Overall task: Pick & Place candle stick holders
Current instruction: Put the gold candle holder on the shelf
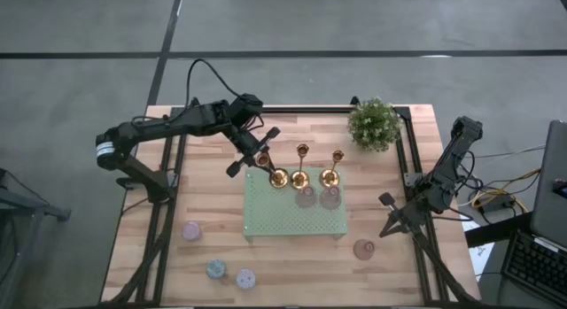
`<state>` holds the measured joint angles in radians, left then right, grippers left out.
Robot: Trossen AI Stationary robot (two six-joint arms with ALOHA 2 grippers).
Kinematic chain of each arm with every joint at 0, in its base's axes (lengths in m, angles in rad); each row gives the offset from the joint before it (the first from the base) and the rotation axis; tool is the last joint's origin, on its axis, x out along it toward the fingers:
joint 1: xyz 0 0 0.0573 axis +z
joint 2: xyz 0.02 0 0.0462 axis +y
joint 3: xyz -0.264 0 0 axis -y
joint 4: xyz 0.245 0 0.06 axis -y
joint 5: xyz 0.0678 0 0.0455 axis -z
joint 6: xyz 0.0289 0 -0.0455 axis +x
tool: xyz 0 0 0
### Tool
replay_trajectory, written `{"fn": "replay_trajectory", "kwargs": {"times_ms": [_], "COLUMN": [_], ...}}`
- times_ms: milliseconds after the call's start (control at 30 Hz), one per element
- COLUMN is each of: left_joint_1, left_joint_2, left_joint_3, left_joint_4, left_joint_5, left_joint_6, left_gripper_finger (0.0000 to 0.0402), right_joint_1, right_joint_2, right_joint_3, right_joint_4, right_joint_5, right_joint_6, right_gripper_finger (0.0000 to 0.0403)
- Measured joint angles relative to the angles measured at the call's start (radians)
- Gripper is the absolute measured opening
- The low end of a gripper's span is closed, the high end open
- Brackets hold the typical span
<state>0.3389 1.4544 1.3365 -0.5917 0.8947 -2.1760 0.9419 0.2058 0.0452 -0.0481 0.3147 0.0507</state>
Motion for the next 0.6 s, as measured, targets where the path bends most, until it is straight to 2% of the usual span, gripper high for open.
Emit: {"fn": "replay_trajectory", "kwargs": {"times_ms": [600], "left_joint_1": [0.000], "left_joint_2": [0.000], "left_joint_3": [0.000], "left_joint_4": [0.002], "left_joint_5": [0.008], "left_joint_6": [-0.167], "left_gripper_finger": [0.0039], "right_joint_1": [0.000], "right_joint_2": [0.000], "right_joint_3": [0.000], "right_joint_4": [0.000], "right_joint_5": [0.000], "right_joint_6": [0.000], "right_gripper_finger": [0.0008]}}
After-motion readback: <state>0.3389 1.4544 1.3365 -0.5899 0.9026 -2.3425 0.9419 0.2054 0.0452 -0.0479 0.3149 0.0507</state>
